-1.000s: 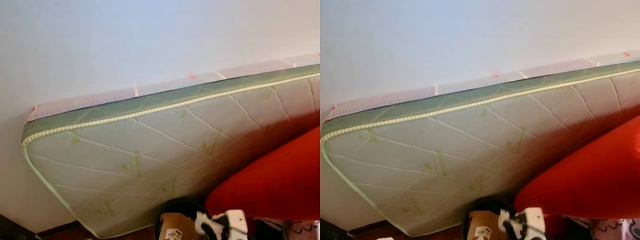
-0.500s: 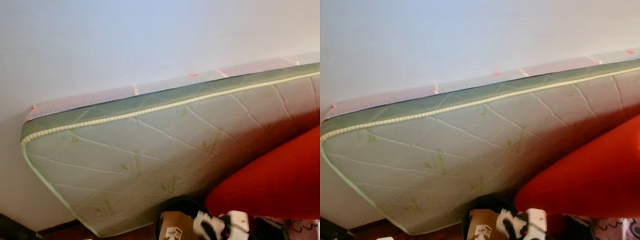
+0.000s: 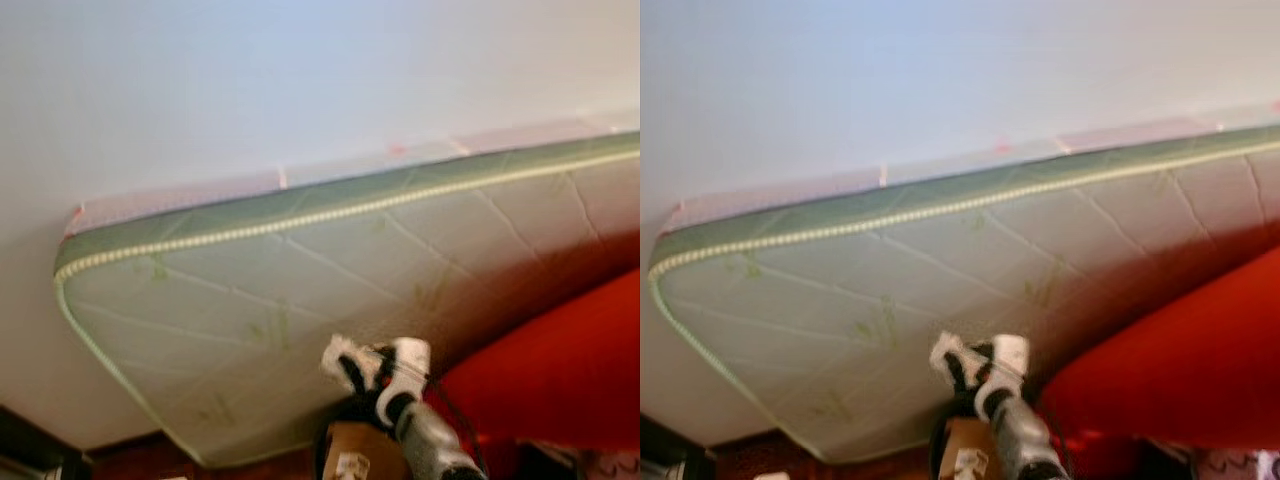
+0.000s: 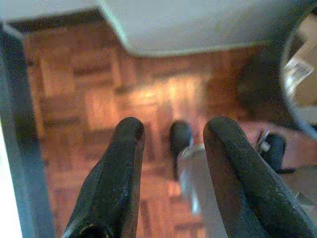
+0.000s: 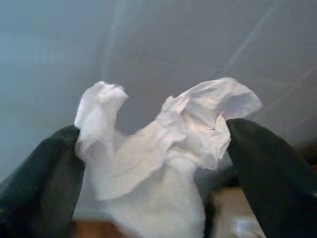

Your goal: Clean up the room

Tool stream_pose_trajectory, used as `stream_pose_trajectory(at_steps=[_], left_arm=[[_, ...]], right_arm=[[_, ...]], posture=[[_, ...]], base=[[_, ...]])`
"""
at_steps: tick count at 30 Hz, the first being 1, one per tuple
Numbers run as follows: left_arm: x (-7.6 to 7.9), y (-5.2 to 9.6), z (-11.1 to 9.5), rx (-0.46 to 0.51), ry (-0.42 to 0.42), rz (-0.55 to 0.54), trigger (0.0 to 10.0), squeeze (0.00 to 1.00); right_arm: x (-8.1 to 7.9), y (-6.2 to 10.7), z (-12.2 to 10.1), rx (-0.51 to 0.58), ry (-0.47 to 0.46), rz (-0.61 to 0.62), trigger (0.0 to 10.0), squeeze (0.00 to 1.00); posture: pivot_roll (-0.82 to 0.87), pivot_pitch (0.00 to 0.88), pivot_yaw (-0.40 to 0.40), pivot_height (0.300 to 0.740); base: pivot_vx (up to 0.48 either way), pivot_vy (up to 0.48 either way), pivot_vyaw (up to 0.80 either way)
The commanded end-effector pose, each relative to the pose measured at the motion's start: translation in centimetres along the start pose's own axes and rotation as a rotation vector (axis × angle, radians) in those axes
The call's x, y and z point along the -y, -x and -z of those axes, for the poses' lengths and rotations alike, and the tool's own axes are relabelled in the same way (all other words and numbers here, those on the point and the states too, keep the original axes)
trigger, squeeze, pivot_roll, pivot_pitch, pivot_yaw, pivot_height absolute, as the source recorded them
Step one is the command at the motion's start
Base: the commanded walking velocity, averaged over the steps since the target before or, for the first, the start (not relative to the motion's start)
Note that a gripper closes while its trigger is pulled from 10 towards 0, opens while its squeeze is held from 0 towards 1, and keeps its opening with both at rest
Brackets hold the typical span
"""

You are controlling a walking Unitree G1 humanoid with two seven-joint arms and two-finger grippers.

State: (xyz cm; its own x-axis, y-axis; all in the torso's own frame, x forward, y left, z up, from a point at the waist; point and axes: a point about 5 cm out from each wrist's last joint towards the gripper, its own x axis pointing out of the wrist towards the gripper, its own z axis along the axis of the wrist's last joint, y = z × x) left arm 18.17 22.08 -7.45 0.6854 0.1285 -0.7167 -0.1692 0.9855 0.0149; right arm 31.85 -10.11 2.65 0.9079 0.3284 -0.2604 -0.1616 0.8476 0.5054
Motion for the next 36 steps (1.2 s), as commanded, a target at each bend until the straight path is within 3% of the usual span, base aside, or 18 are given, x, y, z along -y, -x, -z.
stream_pose_trajectory(at_steps=[1,2,5,6,7,9,14,17,27,30,31,33,34,36], left_arm=[[0.0,0.1,0.6,-0.026,-0.015,0.002,10.0,0.00],[0.0,0.1,0.6,-0.026,-0.015,0.002,10.0,0.00],[0.1,0.1,0.6,-0.024,-0.011,0.000,10.0,0.00],[0.1,0.1,0.5,-0.021,-0.007,-0.002,10.0,0.00],[0.1,0.1,0.5,-0.021,-0.007,-0.002,10.0,0.00],[0.1,0.1,0.5,-0.020,-0.006,-0.002,10.0,0.00],[0.0,0.2,0.8,-0.027,-0.007,-0.002,10.0,0.00],[-0.1,0.3,0.9,-0.032,-0.006,-0.005,10.0,0.00],[-0.1,0.3,0.9,-0.034,-0.006,-0.003,10.0,0.00],[0.1,0.2,0.9,-0.034,-0.005,-0.005,10.0,0.00],[0.1,0.2,0.8,-0.033,-0.004,-0.006,10.0,0.00],[0.1,0.2,0.8,-0.032,-0.004,-0.007,10.0,0.00],[0.0,0.2,0.8,-0.032,-0.003,-0.008,10.0,0.00],[0.0,0.2,0.9,-0.033,-0.004,-0.008,10.0,0.00]], right_arm=[[0.9,0.2,-1.3,0.063,0.004,0.009,10.0,0.00],[0.9,0.2,-1.3,0.063,0.004,0.009,10.0,0.00],[1.5,0.4,-1.2,0.011,0.152,0.031,10.0,0.00],[2.0,0.6,-1.0,-0.001,0.225,0.093,10.0,0.00],[2.0,0.6,-1.0,-0.001,0.225,0.093,10.0,0.00],[3.6,1.3,-0.6,-0.048,0.344,0.254,10.0,0.00],[4.6,2.0,-0.4,-0.052,0.347,0.286,10.0,0.00],[5.4,2.6,0.6,-0.144,0.453,0.303,10.0,0.00],[5.7,3.4,3.3,-0.320,0.415,0.311,10.0,0.00],[5.0,3.2,3.2,-0.251,0.322,0.243,10.0,0.00],[4.8,2.6,0.9,-0.075,0.301,0.247,10.0,0.00],[4.7,2.3,-0.4,0.018,0.251,0.266,10.0,0.00],[4.7,2.2,-0.4,0.003,0.235,0.277,10.0,0.00],[4.7,2.3,0.4,-0.089,0.302,0.271,10.0,0.00]], posture=[[0.05,0.143,-0.023,0.740],[0.05,0.143,-0.023,0.740],[0.07,0.146,-0.030,0.740],[0.07,0.149,-0.031,0.740],[0.07,0.149,-0.031,0.740],[0.07,0.149,-0.031,0.740],[0.06,0.153,-0.028,0.740],[0.06,0.155,-0.030,0.740],[0.06,0.155,-0.027,0.740],[0.06,0.156,-0.027,0.740],[0.07,0.160,-0.026,0.740],[0.07,0.161,-0.026,0.740],[0.07,0.161,-0.026,0.740],[0.06,0.157,-0.027,0.740]], base=[[0.000,0.000,0.00],[0.000,0.000,0.00],[0.000,0.000,0.00],[0.000,0.000,0.00],[0.000,0.000,0.00],[0.000,0.000,0.00],[0.000,0.000,0.00],[0.000,0.000,0.00],[0.000,0.000,0.00],[0.000,0.000,0.00],[0.000,0.000,0.00],[0.000,0.000,0.00],[0.000,0.000,0.00],[0.000,0.000,0.00]])
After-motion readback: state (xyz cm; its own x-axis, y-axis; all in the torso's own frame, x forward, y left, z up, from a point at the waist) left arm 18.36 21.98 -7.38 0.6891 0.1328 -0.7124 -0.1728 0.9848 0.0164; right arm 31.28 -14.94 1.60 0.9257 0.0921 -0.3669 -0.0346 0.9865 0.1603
